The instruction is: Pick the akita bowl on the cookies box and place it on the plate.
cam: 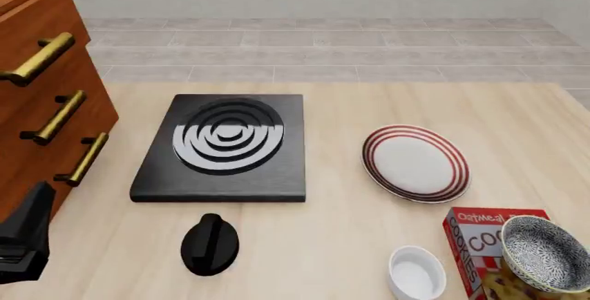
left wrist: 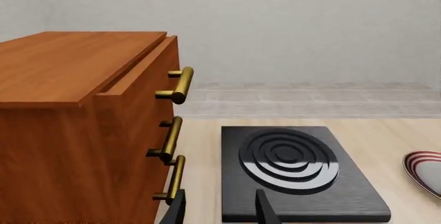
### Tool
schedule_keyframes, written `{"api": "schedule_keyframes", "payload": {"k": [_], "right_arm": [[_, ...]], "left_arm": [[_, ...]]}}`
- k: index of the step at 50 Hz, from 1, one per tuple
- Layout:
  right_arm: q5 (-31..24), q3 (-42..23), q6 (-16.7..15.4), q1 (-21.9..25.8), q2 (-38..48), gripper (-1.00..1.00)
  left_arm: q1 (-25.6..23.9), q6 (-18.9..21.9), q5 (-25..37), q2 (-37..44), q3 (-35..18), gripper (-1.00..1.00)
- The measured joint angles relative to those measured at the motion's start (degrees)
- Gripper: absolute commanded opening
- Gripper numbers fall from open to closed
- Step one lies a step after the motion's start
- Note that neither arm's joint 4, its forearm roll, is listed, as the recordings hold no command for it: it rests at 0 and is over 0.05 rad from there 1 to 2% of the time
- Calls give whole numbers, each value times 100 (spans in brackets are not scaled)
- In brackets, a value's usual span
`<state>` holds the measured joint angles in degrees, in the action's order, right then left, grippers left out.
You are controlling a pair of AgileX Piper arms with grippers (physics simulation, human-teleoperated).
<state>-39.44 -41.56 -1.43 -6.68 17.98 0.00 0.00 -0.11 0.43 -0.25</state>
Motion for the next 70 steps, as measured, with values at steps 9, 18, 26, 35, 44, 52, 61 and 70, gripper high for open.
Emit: {"api": "schedule_keyframes", "payload": {"k": [9, 18, 26, 35, 44, 52, 61, 70], "right_arm": [[-549, -203, -219, -186, 98, 100], [-776, -169, -287, -453, 155, 100], [-858, 36, -294, -675, 118, 100], [-824, 428, -264, -880, 23, 100], [-703, 825, -187, -1025, -35, 100], [-610, 1083, -142, -1130, -68, 100], [-477, 1343, -80, -1216, -67, 100], [-347, 1584, -41, -1291, -40, 100]], "left_arm": [[0, 0, 0, 0, 0, 100], [0, 0, 0, 0, 0, 100], [0, 0, 0, 0, 0, 100], [0, 0, 0, 0, 0, 100], [0, 0, 0, 0, 0, 100], [0, 0, 0, 0, 0, 100], [0, 0, 0, 0, 0, 100], [0, 0, 0, 0, 0, 100]]}}
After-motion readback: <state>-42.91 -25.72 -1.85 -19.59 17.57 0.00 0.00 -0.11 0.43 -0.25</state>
